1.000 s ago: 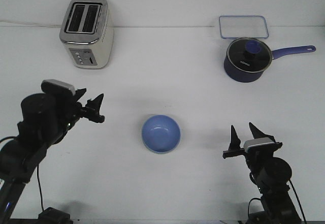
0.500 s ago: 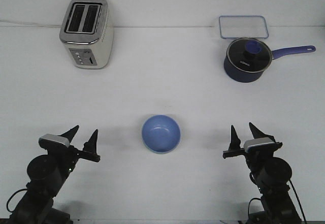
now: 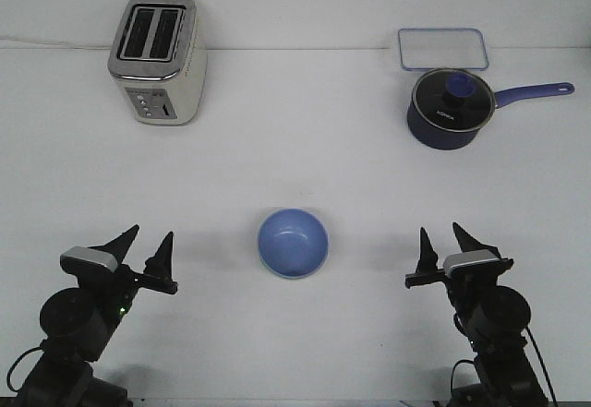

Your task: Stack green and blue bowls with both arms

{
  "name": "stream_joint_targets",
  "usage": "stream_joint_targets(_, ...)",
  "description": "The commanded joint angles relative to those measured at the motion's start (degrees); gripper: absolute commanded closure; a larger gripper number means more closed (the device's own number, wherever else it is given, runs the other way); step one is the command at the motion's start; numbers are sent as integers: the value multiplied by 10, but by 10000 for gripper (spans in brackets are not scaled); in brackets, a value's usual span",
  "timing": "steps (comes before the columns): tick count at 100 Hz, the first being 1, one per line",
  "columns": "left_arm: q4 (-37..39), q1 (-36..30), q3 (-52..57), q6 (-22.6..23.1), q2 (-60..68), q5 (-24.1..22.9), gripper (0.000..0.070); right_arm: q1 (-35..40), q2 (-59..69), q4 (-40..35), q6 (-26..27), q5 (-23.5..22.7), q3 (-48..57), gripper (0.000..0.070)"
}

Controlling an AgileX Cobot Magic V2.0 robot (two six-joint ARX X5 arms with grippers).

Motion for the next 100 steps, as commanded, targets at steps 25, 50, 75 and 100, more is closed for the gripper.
stream_joint_targets(25,-7,-2,5,0,1,-1,694,1,0,6,1,0,4,698)
stream_joint_targets(50,-7,-2,5,0,1,-1,690,1,0,6,1,0,4,698)
stream_joint_targets(75,-7,-2,5,0,0,-1,690,1,0,6,1,0,4,698)
stream_joint_targets(100,-7,-2,5,0,0,-1,689,1,0,6,1,0,4,698)
